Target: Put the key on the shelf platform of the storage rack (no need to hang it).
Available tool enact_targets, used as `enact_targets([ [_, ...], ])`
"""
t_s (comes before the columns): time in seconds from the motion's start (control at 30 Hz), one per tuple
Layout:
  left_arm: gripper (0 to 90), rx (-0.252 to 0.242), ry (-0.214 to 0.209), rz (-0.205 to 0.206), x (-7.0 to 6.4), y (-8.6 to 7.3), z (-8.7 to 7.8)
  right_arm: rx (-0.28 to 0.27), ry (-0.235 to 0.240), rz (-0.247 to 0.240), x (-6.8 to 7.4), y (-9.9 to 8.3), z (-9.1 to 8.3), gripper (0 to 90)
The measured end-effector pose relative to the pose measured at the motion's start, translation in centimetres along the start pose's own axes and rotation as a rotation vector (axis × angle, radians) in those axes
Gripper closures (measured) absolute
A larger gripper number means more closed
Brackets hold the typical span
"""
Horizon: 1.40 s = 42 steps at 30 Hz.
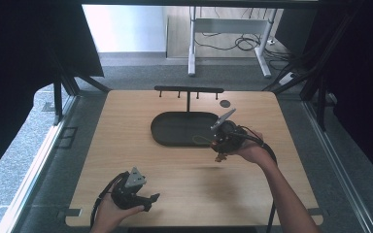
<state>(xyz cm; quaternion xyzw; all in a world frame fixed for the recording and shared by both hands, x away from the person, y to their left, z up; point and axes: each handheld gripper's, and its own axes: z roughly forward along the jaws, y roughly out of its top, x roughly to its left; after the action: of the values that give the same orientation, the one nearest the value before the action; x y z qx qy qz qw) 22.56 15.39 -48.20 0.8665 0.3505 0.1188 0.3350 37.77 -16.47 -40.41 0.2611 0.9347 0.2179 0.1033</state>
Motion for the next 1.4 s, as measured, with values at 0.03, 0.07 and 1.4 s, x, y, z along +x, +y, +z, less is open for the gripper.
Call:
enact_targets([
  [0.03,21.6,0.002,0.002,0.002,0.0,0.0,0.0,-0.001,-0.004,-0.004,-0.1,0.1,0.0,66.9],
  [0.07,21.6,0.002,0.002,0.002,0.0,0.0,0.0,-0.001,-0.004,-0.004,-0.1,0.1,0.0,66.9],
  [1.4,21.6,-0.003,0.004,0.000,0.2,0.0,-0.2,0.012,-0.029,0.025,-2.1,4.0,0.7,66.9],
])
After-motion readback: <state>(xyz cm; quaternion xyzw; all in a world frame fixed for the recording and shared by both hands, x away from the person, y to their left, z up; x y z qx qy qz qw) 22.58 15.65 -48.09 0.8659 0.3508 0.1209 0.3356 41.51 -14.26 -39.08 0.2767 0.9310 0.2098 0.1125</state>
